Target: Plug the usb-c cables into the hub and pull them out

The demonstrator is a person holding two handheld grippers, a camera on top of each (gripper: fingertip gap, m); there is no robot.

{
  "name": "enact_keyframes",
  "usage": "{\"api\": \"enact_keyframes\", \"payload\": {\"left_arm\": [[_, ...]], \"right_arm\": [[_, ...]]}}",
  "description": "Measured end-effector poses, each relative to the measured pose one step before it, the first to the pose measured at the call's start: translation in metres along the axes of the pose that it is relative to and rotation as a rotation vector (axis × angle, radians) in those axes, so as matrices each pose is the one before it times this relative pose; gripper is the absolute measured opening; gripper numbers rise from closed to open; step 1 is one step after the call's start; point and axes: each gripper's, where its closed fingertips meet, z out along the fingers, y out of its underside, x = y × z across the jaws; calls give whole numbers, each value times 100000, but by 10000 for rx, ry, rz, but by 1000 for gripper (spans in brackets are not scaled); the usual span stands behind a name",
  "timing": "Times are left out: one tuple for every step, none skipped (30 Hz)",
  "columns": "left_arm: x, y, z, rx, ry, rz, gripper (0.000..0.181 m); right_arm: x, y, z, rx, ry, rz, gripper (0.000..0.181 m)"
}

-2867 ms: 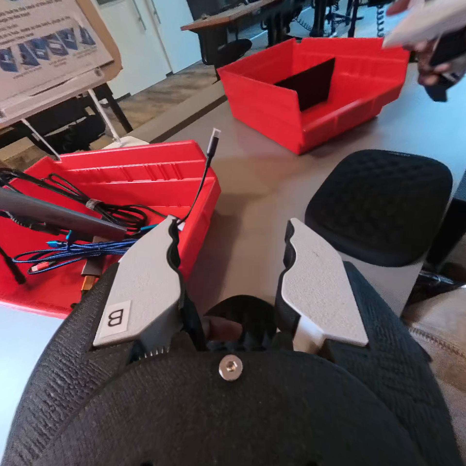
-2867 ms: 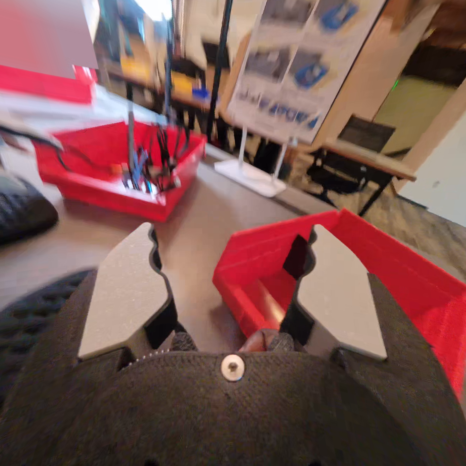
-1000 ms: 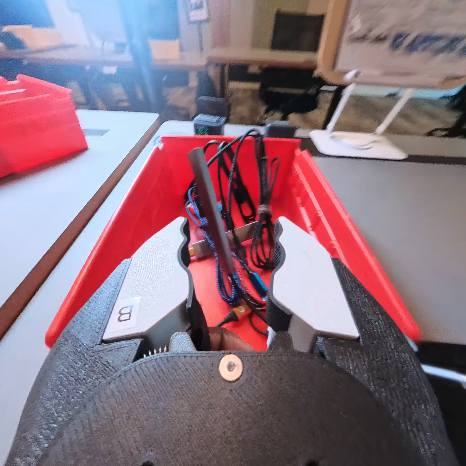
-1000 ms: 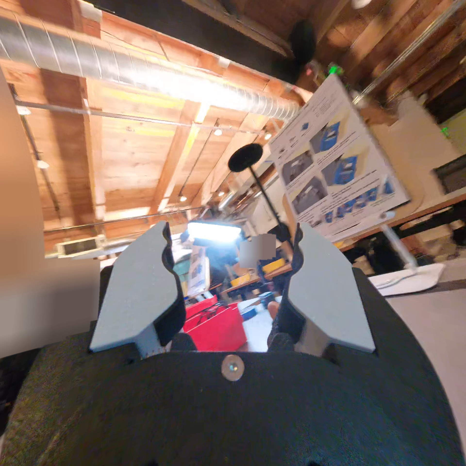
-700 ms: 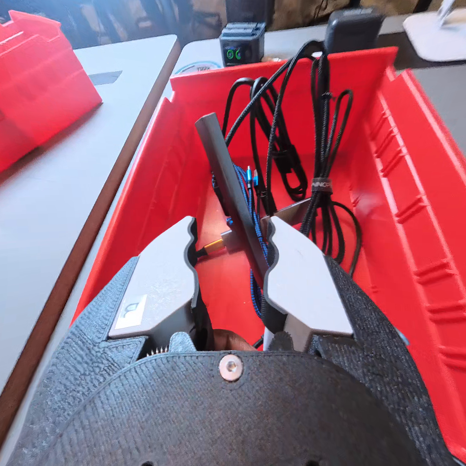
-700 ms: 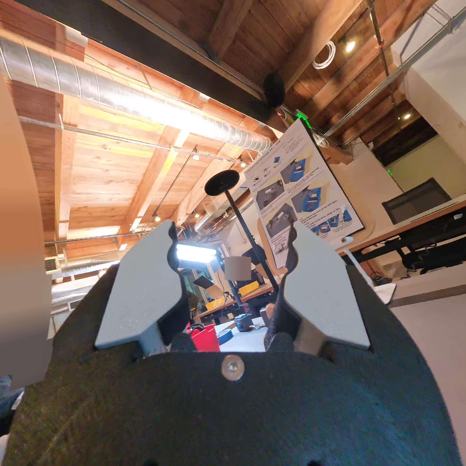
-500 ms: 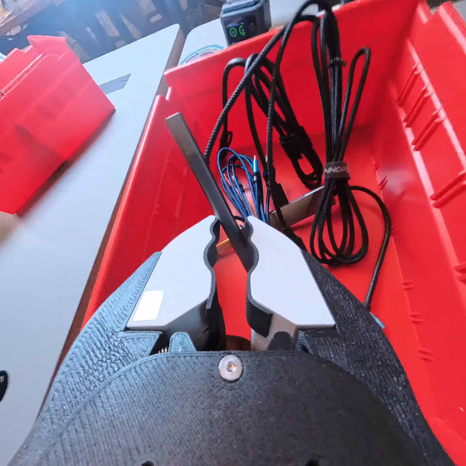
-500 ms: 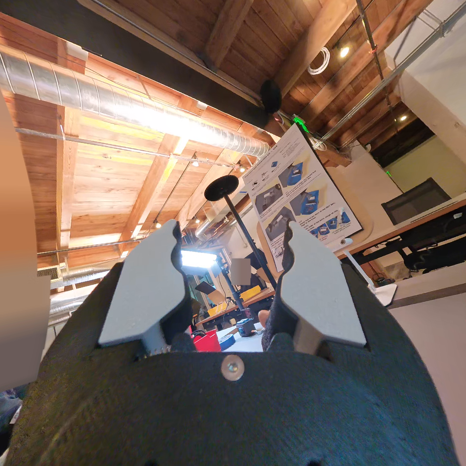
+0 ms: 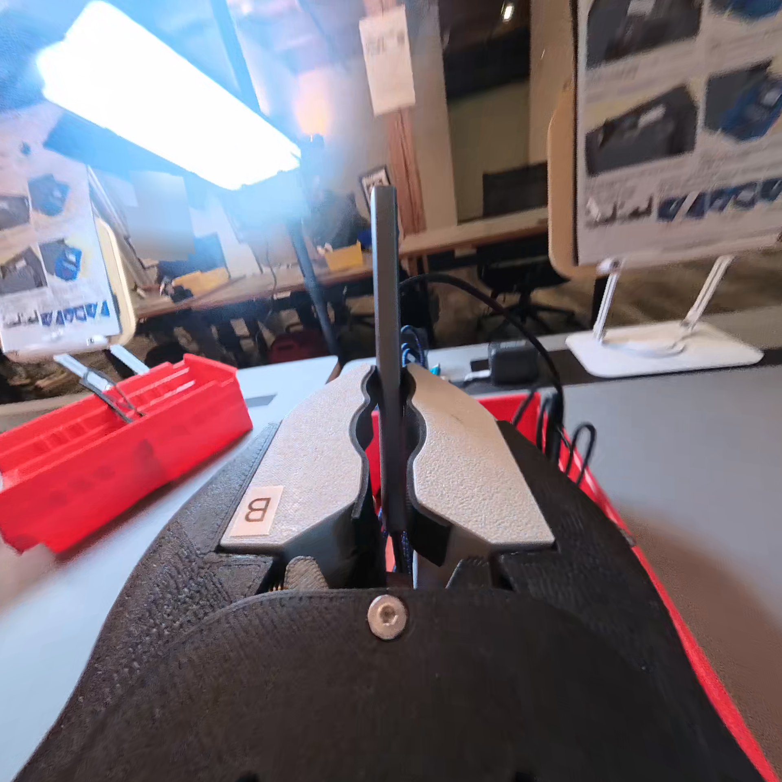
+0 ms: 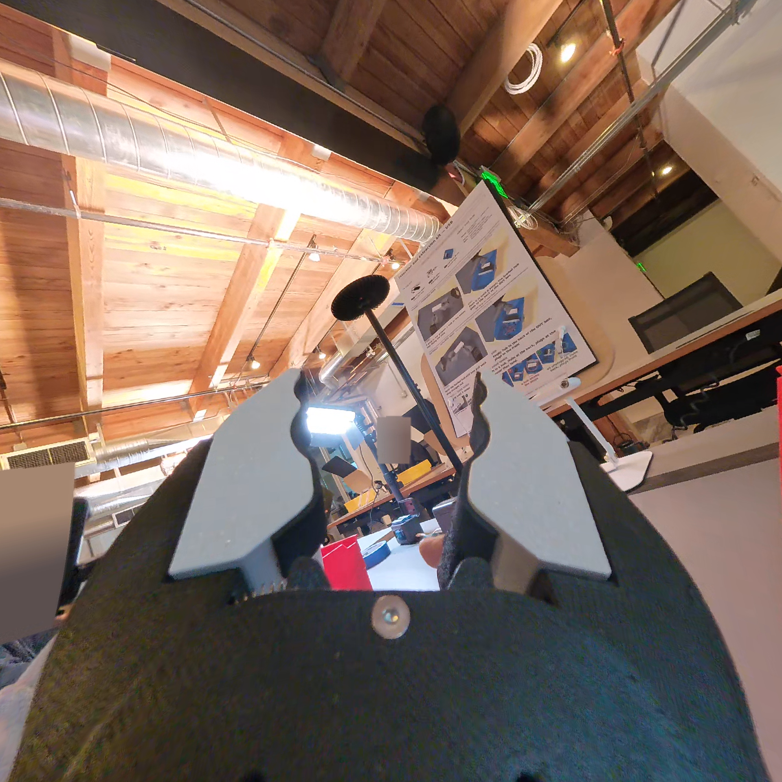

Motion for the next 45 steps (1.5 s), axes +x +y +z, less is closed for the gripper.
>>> {"api": "enact_keyframes", "payload": {"left_arm": [[16, -1254, -138, 356, 118, -103, 10], [92, -1301, -130, 380, 148, -98, 10], [158, -1358, -125, 420, 139, -91, 10], [229, -1358, -73, 395, 145, -61, 10], [274, -1311, 22, 339, 145, -5, 10], [247, -1266, 110, 261, 84, 44, 10], [220, -1299, 218, 255, 47, 147, 9], [241, -1316, 291, 234, 63, 170, 9], [343, -1375, 355, 237, 124, 126, 9], [349, -1420, 395, 260, 133, 75, 9], [364, -1451, 408, 277, 124, 92, 9], [378, -1385, 441, 239, 120, 153, 9], [393, -1342, 429, 234, 108, 157, 10], [459, -1310, 424, 262, 129, 80, 10], [645, -1196, 409, 246, 214, -1, 10], [854, -1034, 399, 203, 312, -66, 10], [1000, -831, 378, 154, 361, -131, 10], [1109, -603, 316, 102, 376, -117, 10], [1145, -353, 222, 66, 351, -68, 10], [1153, -74, 141, 8, 302, -153, 10], [1353, 151, 80, 1, 398, -299, 10], [1566, 402, 76, -16, 498, -378, 10], [1598, 698, 118, -87, 473, -383, 10], [1579, 937, 176, -116, 434, -387, 10], [1589, 1138, 250, -133, 436, -374, 10], [1494, 1365, 294, -208, 404, -388, 10], [1432, 1554, 354, -262, 388, -372, 10], [1335, 1643, 399, -262, 373, -345, 10], [1233, 1640, 419, -221, 336, -360, 10], [1089, 1685, 418, -253, 314, -320, 10], [925, 1697, 389, -282, 264, -331, 10], [727, 1558, 339, -218, 215, -361, 10], [625, 1375, 242, -133, 221, -420, 10], [603, 1288, 169, -131, 294, -510, 10], [429, 1209, 104, -137, 249, -484, 10], [207, 1131, 39, -121, 143, -443, 10], [78, 1073, -19, -119, 108, -375, 10], [24, 1025, -78, -160, 100, -321, 10], [54, 907, -79, -86, 99, -310, 10], [141, 744, -84, 36, 125, -296, 10], [255, 697, -64, 77, 192, -226, 10], [241, 709, -85, 47, 162, -139, 10], [120, 724, -84, 36, 64, -59, 10], [-65, 748, -57, -13, -59, -39, 9], [-207, 758, -63, -57, -123, 11, 10]], "right_arm": [[27, 57, 20, -34, 7, 9, 74], [46, 79, 23, -43, 21, 9, 74], [83, 102, 27, -58, 41, 12, 74], [94, 127, 38, -72, 36, 16, 74], [45, 121, 33, -70, 13, 33, 74], [-2, 113, 34, -60, -18, 49, 74], [-23, 99, 44, -50, -24, 45, 74], [-1, 91, 13, -50, -8, 29, 74], [2, 97, 31, -57, -5, 19, 74], [-5, 93, 22, -51, -9, 18, 74], [14, 70, 28, -38, 1, 17, 74], [42, 63, 24, -39, 17, 15, 74], [53, 97, 26, -53, 18, 19, 74], [18, 88, 26, -57, -3, 31, 74], [7, 82, 26, -48, -12, 38, 74], [-5, 80, 30, -46, -11, 32, 74], [-6, 95, 21, -54, -7, 23, 74], [14, 132, 35, -73, 5, 16, 74], [24, 174, 26, -105, 5, 20, 74], [-100, 179, 35, -118, -71, 52, 74], [-186, 186, 51, -113, -128, 89, 73], [-203, 192, 65, -112, -131, 89, 74], [-161, 232, 70, -132, -102, 58, 73], [-159, 259, 58, -153, -88, 3, 73], [-204, 235, 59, -142, -89, -75, 73], [-226, 173, 47, -106, -83, -168, 72], [-238, 121, 28, -69, -62, -260, 71], [-207, 84, 15, -43, -24, -346, 70], [-176, 77, 13, -41, 6, -446, 67], [-155, 108, 11, -67, 31, -613, 61], [-86, 108, -4, -83, 114, -726, 58], [-69, 104, 2, -93, 157, -783, 57], [-178, 116, 12, -102, 93, -775, 56], [-309, 154, 38, -114, 21, -707, 55], [-406, 184, 29, -147, -25, -642, 53], [-399, 65, -33, -119, -24, -601, 47], [-424, -109, -66, -63, -35, -618, 47], [-440, -317, -118, 65, -42, -651, 45], [-416, -545, -196, 217, -18, -597, 41], [-268, -666, -211, 304, 51, -481, 38], [-43, -682, -222, 326, 124, -340, 37], [167, -562, -212, 237, 153, -146, 34], [473, -399, -167, 142, 216, 92, 33], [796, -232, -146, 55, 310, 304, 31], [1026, -97, -103, -42, 354, 467, 30]]}}
